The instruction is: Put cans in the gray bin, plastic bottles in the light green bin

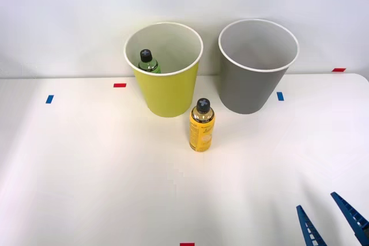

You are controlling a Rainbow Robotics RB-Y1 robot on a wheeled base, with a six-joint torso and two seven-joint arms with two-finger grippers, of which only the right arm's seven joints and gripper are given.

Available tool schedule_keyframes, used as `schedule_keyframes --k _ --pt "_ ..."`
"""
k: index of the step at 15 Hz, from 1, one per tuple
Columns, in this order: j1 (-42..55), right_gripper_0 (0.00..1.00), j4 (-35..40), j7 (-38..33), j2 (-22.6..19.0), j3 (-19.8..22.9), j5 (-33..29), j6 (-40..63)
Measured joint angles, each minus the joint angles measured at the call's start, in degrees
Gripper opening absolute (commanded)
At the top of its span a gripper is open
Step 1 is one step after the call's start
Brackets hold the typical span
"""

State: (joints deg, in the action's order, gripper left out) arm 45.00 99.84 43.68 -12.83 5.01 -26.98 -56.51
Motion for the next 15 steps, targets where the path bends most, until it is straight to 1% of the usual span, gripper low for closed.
schedule_keyframes --k 15 --pt "0.0 0.82 0.0 0.0 0.0 0.0 0.0 0.0"
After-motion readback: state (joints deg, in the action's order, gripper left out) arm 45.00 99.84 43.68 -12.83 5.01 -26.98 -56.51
